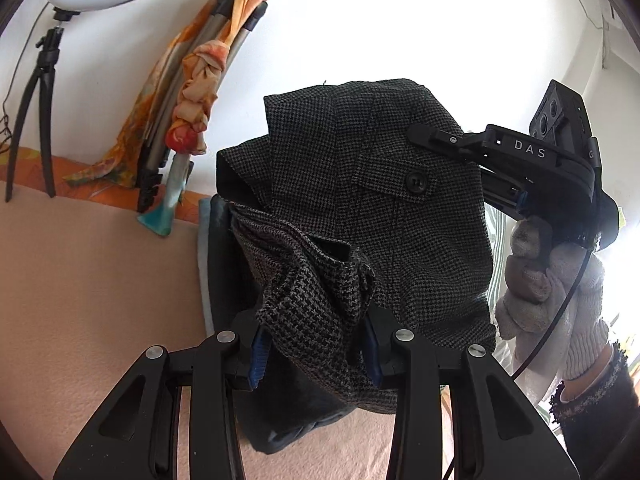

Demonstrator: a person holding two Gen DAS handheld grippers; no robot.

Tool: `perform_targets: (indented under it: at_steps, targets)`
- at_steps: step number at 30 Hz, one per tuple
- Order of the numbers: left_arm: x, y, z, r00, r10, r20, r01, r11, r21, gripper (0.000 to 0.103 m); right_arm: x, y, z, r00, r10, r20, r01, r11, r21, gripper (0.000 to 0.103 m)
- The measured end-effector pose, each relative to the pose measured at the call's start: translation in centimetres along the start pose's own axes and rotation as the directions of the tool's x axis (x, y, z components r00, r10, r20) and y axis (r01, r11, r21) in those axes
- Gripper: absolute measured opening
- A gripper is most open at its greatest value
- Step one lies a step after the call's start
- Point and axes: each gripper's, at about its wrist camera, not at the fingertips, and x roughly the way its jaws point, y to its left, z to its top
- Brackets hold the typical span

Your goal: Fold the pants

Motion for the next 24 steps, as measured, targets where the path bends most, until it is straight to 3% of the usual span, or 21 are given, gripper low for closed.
perform_targets:
  at_steps: [7, 11, 15, 20, 24]
  targets:
    - [4.5, 0.2, -1.7, 0.998, 0.019, -0.053, -0.02, 1.0, -0.014, 0.036, 4.0, -5.4, -1.1, 0.998, -0.006, -0.065, 0.007, 1.0, 0.009, 0.021]
    - [5.1, 0.7, -2.7, 0.997, 0.028, -0.068, -0.029, 0.999, -0.017, 0.036, 6.4, -9.7, -2.6, 0.992, -0.053, -0.118, 0.061, 0.996, 0.063, 0.022]
    - [4.8, 0.8, -3.3, 0.996, 0.042, -0.081, -0.043, 0.999, -0.011, 0.039, 7.7, -12.2, -3.8, 0.989, -0.065, -0.132, 0.082, 0.988, 0.134, 0.031]
    - [3.4, 0.8, -3.7, 0.992, 0.089, -0.093, -0.091, 0.996, -0.017, 0.06, 8.3, -13.2, -4.3, 0.978, -0.128, -0.165, 0.152, 0.978, 0.145, 0.047]
    - [2.1, 1.4, -3.8, 0.989, 0.117, -0.095, -0.121, 0.992, -0.042, 0.065, 6.8, -13.2, -4.2, 0.964, -0.216, -0.152, 0.239, 0.959, 0.153, 0.061]
